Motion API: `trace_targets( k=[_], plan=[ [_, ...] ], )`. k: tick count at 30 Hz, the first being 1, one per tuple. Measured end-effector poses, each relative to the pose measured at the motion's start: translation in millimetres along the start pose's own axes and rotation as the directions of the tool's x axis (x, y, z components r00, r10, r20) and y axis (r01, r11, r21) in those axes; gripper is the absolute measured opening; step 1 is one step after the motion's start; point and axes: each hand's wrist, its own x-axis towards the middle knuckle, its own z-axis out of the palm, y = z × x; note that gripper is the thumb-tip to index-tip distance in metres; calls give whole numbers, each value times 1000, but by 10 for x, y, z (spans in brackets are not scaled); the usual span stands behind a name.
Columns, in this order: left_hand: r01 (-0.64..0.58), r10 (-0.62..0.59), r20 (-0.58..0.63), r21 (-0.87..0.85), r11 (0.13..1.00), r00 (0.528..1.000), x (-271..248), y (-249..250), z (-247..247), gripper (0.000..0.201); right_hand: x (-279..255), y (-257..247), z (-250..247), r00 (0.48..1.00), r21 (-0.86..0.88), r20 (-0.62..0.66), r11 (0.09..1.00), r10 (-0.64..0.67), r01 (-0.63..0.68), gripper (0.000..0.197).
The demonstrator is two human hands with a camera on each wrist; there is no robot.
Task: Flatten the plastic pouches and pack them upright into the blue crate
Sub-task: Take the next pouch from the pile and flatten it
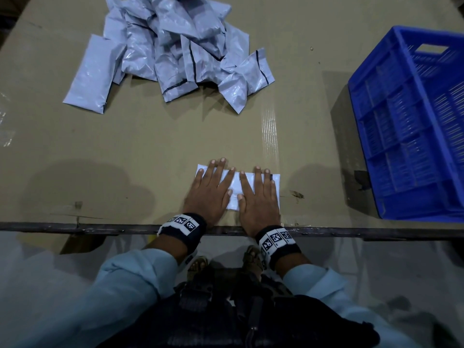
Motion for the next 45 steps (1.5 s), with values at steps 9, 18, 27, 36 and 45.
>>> trace_targets(
  k=[9,18,27,36,45],
  plan=[
    [5,-5,4,-18,1000,1000,9,-7,3,61,-5,-3,1,1000,7,-4,1000,5,-5,63],
    [2,-2,25,-3,1000,1000,13,-15,23,61,2,5,2,1000,-7,13,1000,10,-10,64],
    [-84,87,33,-64,994,996,37,-53,-67,65,9,4,-49,999,-62,-12,997,-44,43,69],
    [-127,129,65,-28,991,990,-32,-81,31,56,-75,-90,-24,998,-36,10,998,-55,55,79],
    [-56,56,79,3,998,995,-133,-72,-27,63,-105,26,-51,999,2,-24,1000,-29,29,64]
  ],
)
